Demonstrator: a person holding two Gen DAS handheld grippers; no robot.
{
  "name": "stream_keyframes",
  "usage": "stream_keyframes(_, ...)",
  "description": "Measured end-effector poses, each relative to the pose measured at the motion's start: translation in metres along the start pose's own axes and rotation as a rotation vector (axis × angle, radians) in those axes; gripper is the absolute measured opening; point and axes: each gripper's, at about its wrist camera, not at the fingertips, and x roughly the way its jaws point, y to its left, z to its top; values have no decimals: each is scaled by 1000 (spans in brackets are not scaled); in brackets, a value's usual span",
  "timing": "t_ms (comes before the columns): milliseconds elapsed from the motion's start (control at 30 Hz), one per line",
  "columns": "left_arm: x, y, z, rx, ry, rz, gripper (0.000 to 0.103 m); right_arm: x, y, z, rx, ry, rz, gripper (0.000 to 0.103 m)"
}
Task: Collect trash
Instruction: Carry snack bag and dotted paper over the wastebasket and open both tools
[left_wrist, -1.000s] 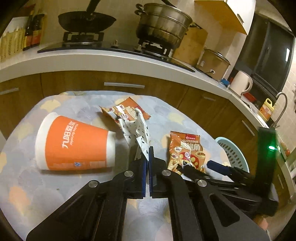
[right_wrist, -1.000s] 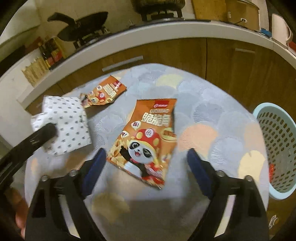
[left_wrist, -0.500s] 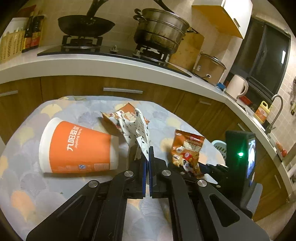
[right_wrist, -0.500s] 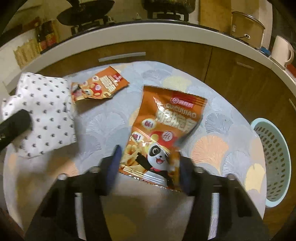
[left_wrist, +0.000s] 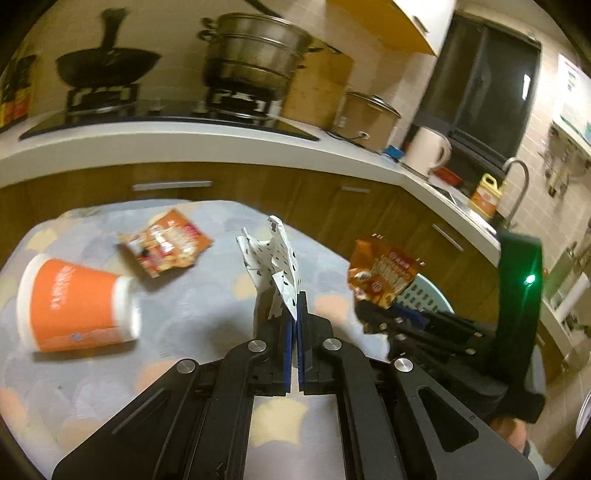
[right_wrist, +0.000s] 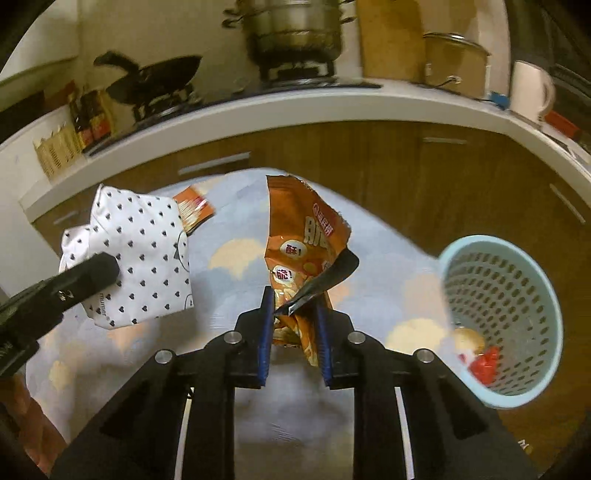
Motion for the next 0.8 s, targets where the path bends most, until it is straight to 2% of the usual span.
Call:
stream_keyframes(133,15,-26,5,18,19,-61,0,-19,-32,-1,35,-31,-41,18)
stream_keyframes(400,58,-89,16,119,70,-112,0,-50,-111,-4,136,-83,-144,18)
stream_keyframes(567,91,-135,21,204,95,-156,0,-45,-161,-13,201,-64,-192,18)
stream_keyframes(800,141,-183,18,246,158,-217,0,-27,-210,-31,269,-7,-220,18)
